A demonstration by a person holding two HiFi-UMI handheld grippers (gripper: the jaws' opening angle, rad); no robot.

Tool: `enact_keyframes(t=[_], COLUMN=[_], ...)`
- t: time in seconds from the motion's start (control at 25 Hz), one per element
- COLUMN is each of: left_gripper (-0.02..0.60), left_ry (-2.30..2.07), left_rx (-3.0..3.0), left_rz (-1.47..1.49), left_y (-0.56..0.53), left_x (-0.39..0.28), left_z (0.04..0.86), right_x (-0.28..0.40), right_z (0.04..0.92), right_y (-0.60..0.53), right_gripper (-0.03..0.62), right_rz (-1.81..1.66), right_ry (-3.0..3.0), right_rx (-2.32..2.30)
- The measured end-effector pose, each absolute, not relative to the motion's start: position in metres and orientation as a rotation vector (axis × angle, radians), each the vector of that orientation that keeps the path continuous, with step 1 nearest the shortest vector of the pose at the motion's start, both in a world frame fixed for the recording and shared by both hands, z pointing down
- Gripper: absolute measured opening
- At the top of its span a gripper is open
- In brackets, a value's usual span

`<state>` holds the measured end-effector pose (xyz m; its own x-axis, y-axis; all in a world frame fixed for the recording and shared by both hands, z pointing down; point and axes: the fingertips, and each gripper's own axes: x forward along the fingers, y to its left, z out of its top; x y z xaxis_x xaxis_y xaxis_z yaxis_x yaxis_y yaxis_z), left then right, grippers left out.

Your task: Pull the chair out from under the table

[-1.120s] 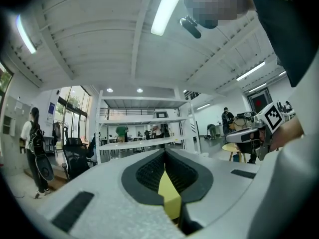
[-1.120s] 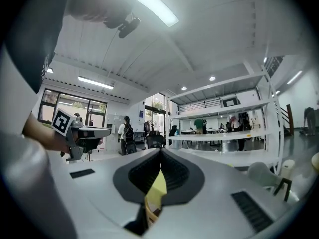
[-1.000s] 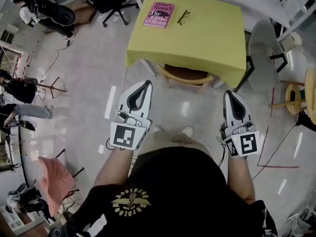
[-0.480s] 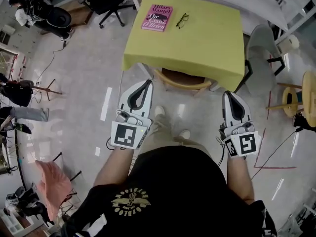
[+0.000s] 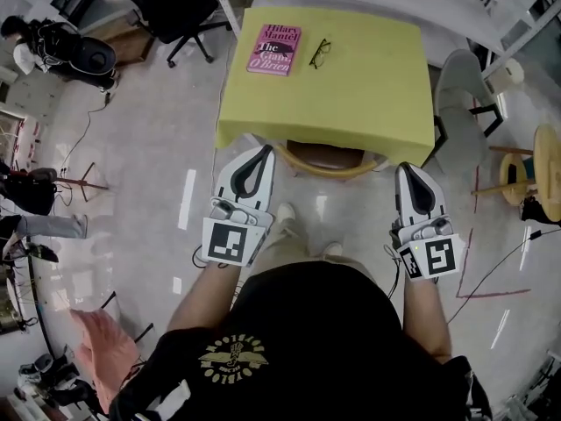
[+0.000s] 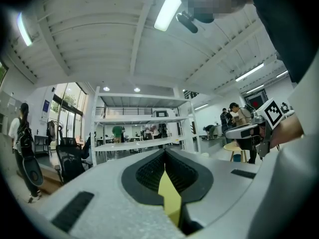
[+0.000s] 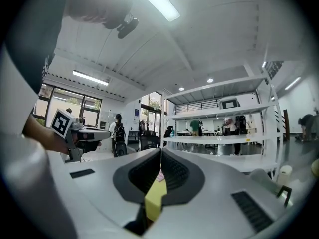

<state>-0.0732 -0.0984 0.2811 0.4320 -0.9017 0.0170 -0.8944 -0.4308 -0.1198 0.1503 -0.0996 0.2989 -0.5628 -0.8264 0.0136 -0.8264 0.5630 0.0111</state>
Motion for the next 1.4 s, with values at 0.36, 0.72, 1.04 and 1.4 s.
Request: enact_keyframes(t=[0.36,0.72,1.04,1.4], left_gripper=[0.009,0.009,0.009,0.009], left_ry=[1.631,1.549,1.474,1.396], left_rx=[-2.569,-2.592,-2.647,-2.737], left_rz=[-0.168,-0.148,-0.143,-0.185], left_y=[-0.153,-0.223,-0.256,-0.284], left_x=[-0.105,-0.111,-0.12,-0.131], left_z=[0.286,0.284,0.289,0.327], right_x=[0.138,0.12,0.111,0.09], right_z=[0.303,0.305,0.306,0.315], right_y=[-0.155,-0.216,-0.241,-0.262], right_gripper=[0.011,0.011,0.011,0.011], right_rz=[-0.062,-0.075,-0.068,-0.077], right_ry=[-2.686,-2.657,-2.594,-2.522], right_rx=[1.493,1.504,1.56,1.542])
